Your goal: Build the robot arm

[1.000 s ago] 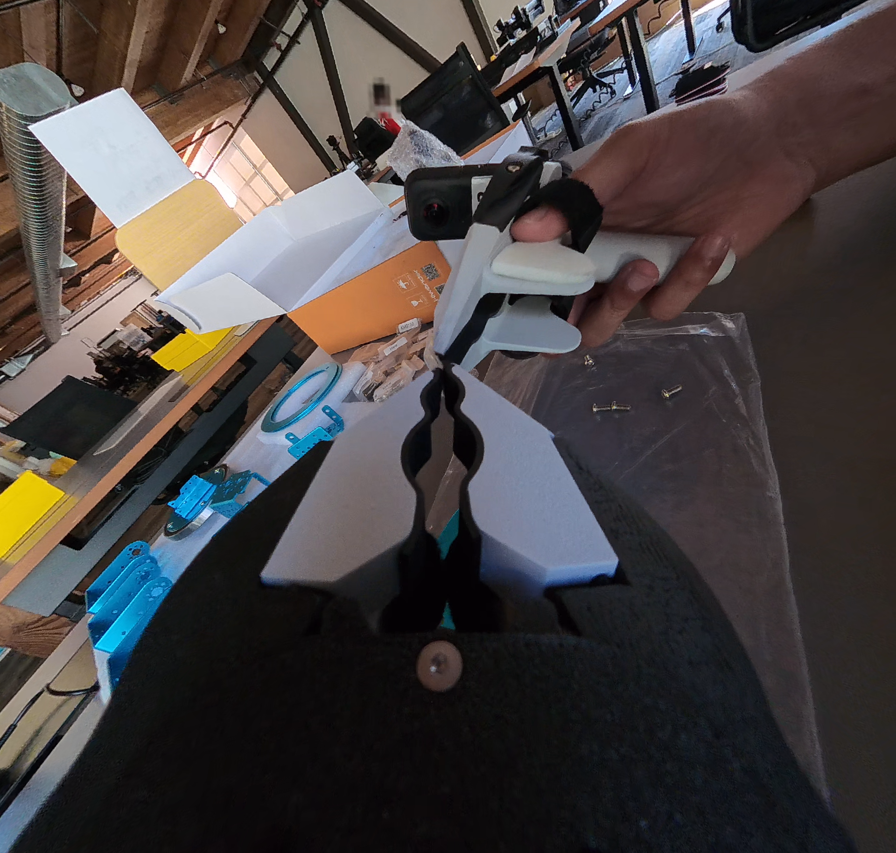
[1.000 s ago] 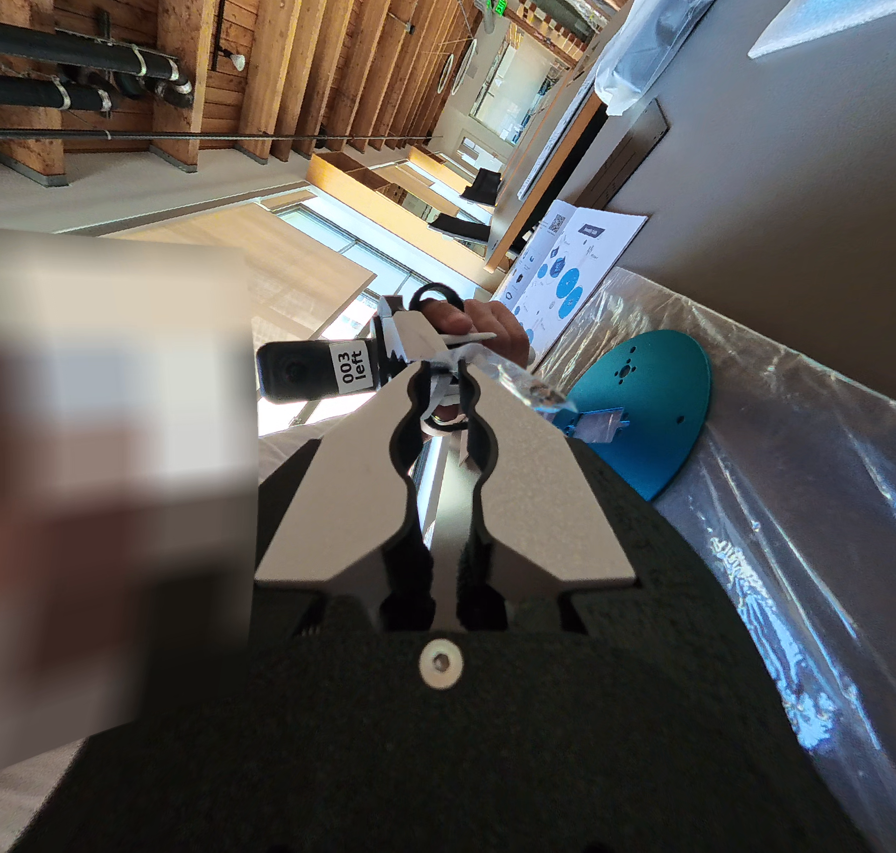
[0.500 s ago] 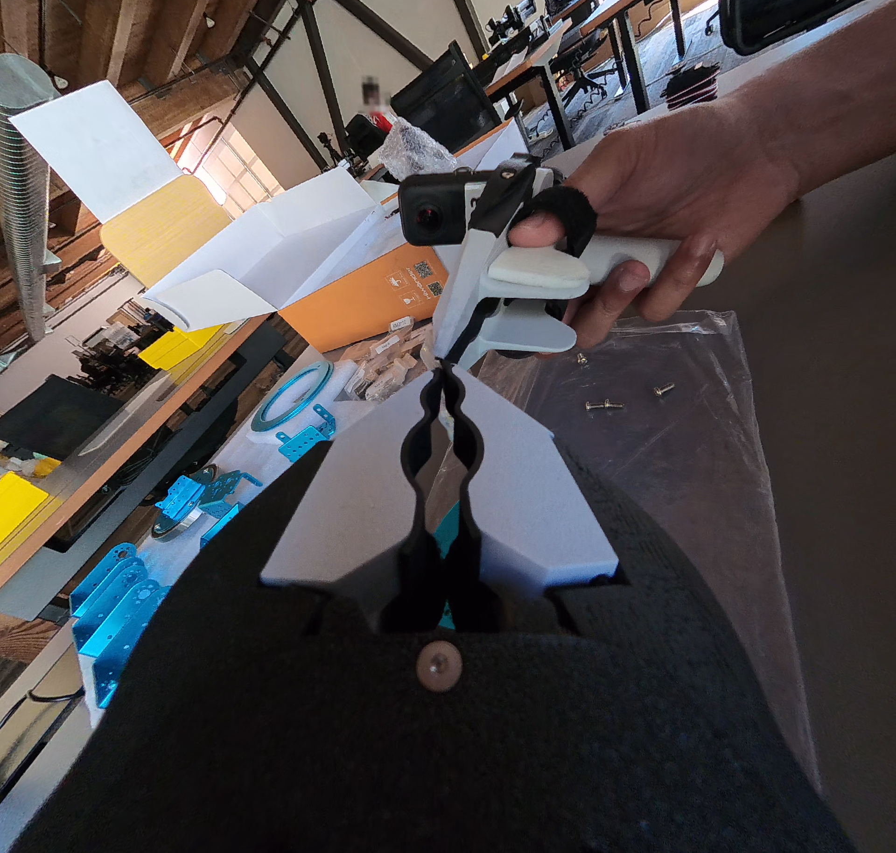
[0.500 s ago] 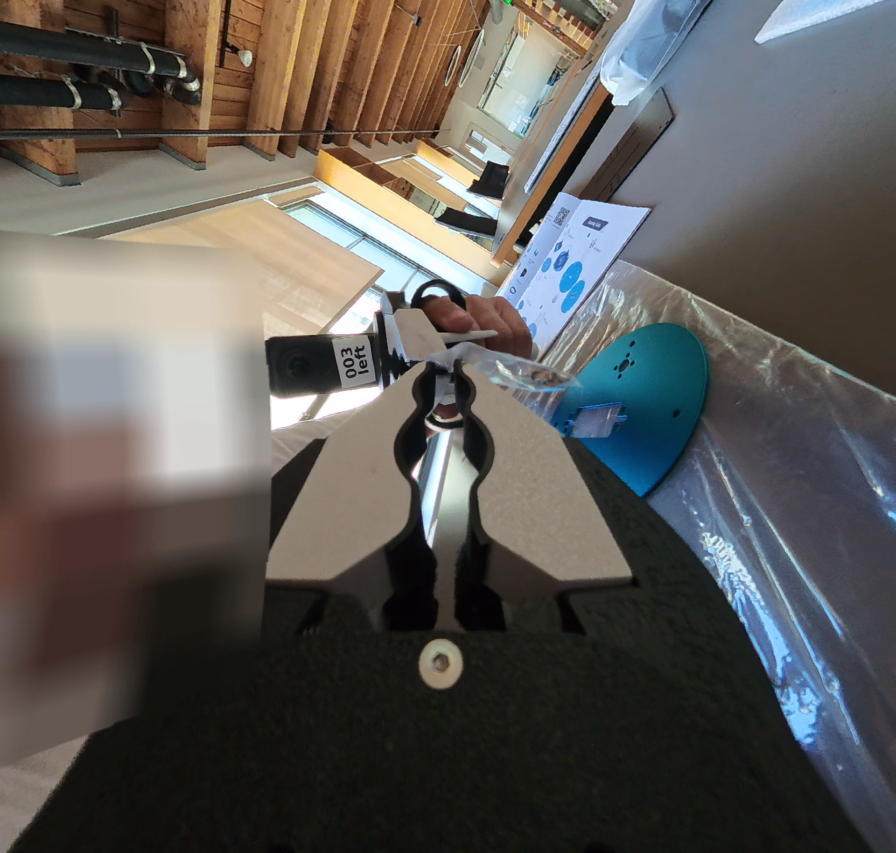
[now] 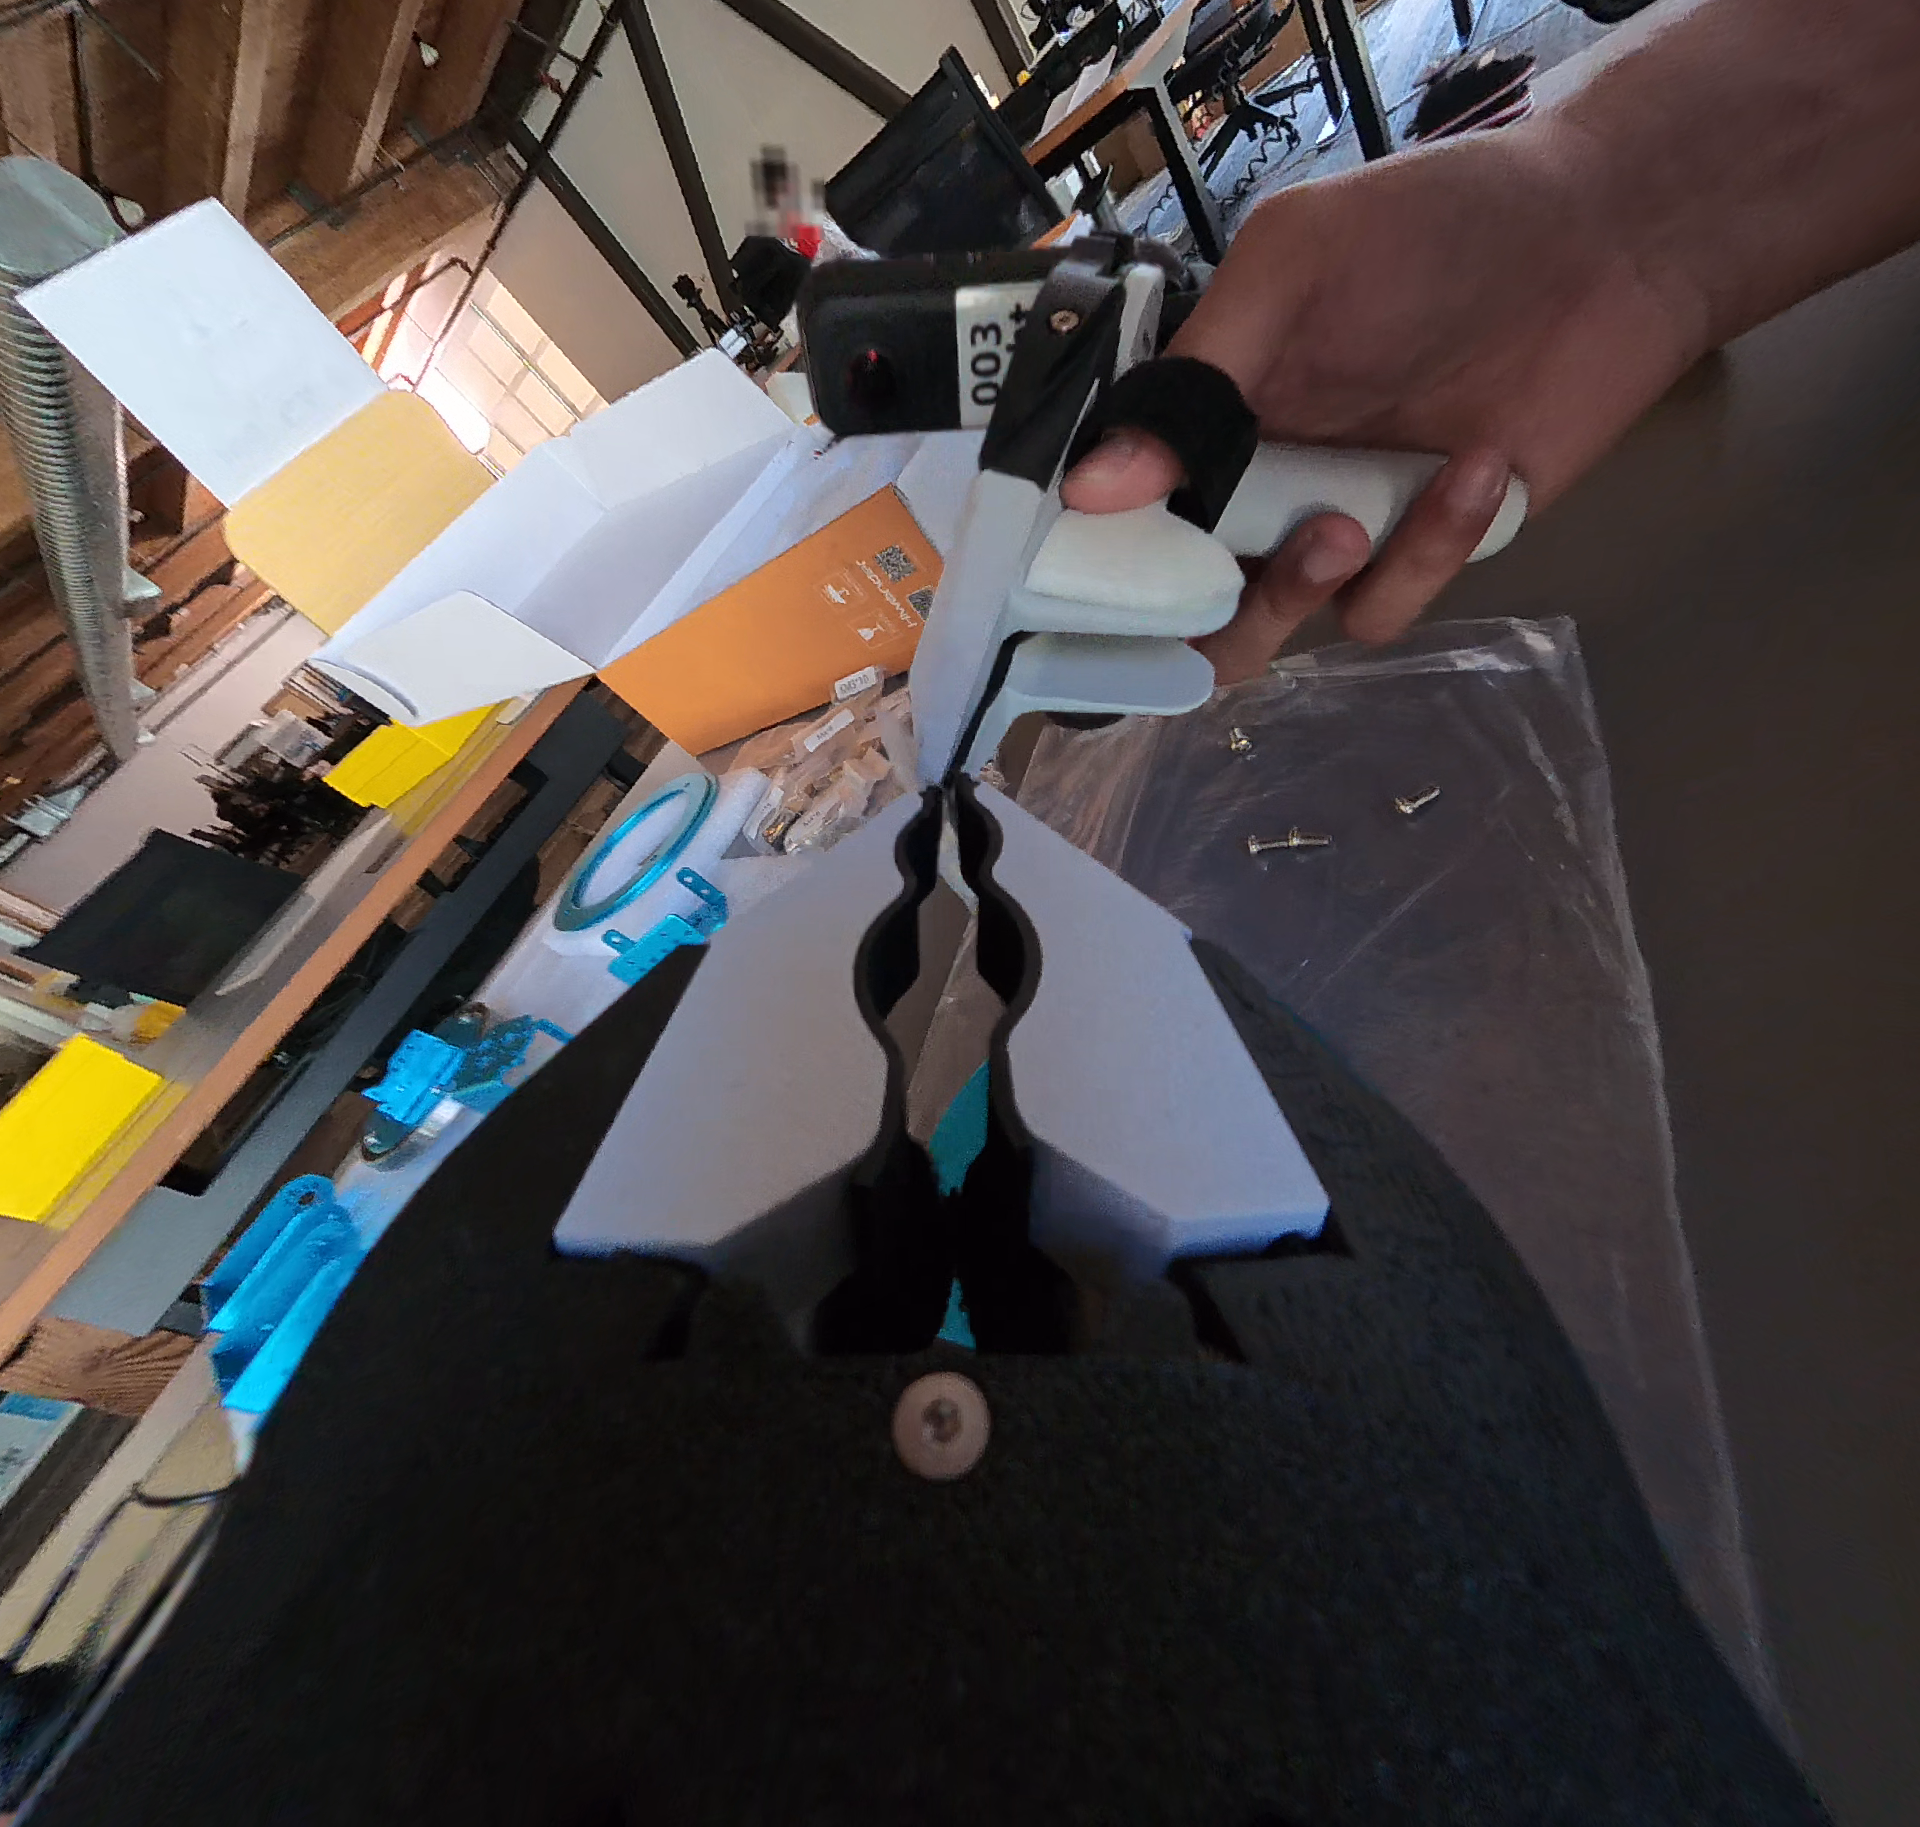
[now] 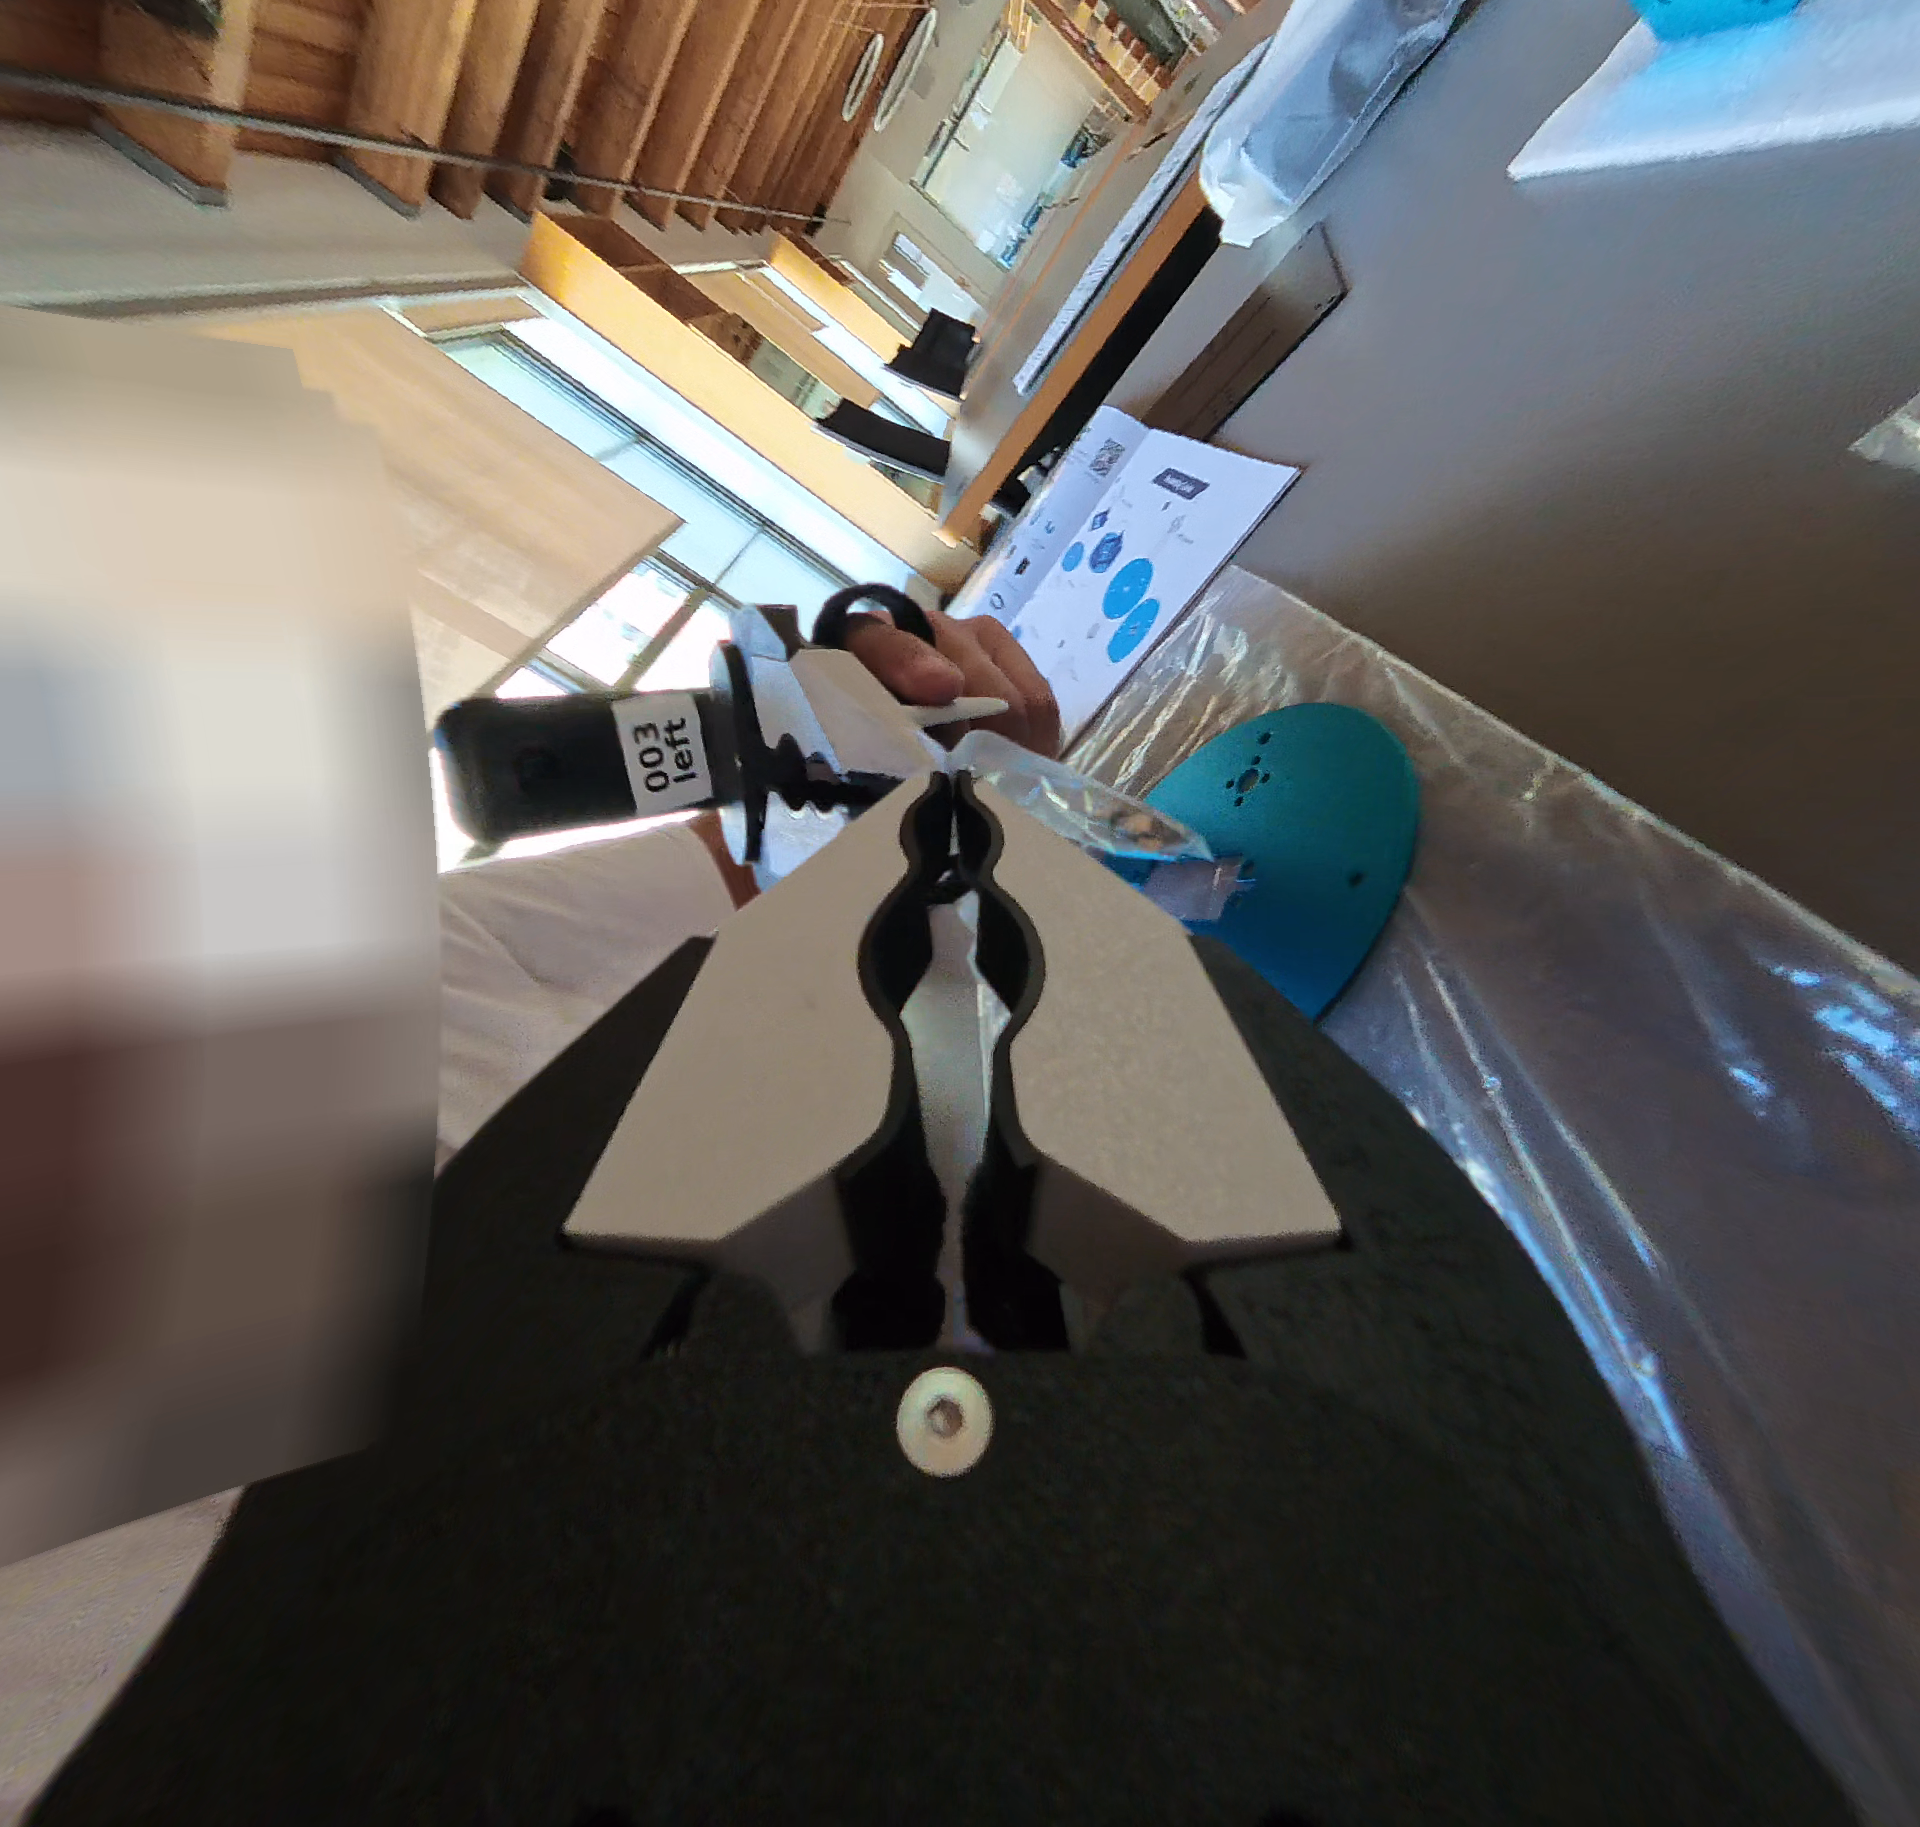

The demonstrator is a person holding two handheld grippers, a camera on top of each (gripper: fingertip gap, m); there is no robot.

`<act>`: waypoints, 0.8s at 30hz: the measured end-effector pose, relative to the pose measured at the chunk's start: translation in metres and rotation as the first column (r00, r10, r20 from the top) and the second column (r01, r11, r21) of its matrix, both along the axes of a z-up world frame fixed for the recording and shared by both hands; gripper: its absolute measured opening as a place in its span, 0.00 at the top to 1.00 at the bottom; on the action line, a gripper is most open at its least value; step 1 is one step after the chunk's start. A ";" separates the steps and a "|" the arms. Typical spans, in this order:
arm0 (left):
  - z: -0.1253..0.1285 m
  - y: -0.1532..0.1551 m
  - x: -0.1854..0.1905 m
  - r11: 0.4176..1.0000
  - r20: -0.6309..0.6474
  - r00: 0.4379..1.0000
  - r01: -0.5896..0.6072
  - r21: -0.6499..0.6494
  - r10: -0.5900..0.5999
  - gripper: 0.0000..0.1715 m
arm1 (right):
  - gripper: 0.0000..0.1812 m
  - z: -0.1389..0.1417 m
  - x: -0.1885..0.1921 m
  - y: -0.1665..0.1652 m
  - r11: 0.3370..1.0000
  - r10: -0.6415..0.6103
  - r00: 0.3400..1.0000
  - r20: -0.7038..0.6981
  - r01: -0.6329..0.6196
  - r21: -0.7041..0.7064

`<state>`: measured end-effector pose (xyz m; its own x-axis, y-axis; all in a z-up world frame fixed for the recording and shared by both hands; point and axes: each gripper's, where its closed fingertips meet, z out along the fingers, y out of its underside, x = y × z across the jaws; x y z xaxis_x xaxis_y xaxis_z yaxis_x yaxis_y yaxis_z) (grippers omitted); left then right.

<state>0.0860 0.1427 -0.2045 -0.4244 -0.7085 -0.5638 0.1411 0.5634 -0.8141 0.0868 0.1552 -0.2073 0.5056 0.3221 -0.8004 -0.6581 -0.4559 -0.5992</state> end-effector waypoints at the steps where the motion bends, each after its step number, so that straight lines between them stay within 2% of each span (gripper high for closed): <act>1: 0.000 0.000 0.000 1.000 -0.016 1.000 0.007 -0.028 -0.007 0.99 | 1.00 0.000 0.000 0.000 1.000 -0.001 1.000 0.025 0.001 0.004; 3: 0.001 0.000 -0.001 0.996 -0.049 0.998 0.025 -0.084 -0.029 1.00 | 1.00 0.000 0.000 -0.001 1.000 0.004 0.998 0.068 -0.005 0.009; 5: 0.004 0.002 0.000 0.996 -0.040 0.999 0.026 -0.090 -0.030 1.00 | 1.00 0.002 0.000 0.000 1.000 -0.001 0.999 0.050 0.001 0.008; 10: 0.005 0.003 -0.001 0.996 0.068 0.997 -0.025 0.087 0.019 1.00 | 0.94 0.006 -0.002 0.001 0.999 0.038 0.993 -0.112 -0.035 0.024; 13: 0.003 0.003 0.000 0.992 0.081 0.996 -0.034 0.121 0.025 1.00 | 0.91 0.008 -0.002 0.000 0.998 0.048 0.989 -0.139 -0.043 0.036; 24: 0.003 0.001 -0.001 0.993 0.077 0.997 -0.021 0.112 0.013 1.00 | 0.97 0.005 -0.002 0.000 0.999 0.051 0.986 -0.159 -0.048 0.022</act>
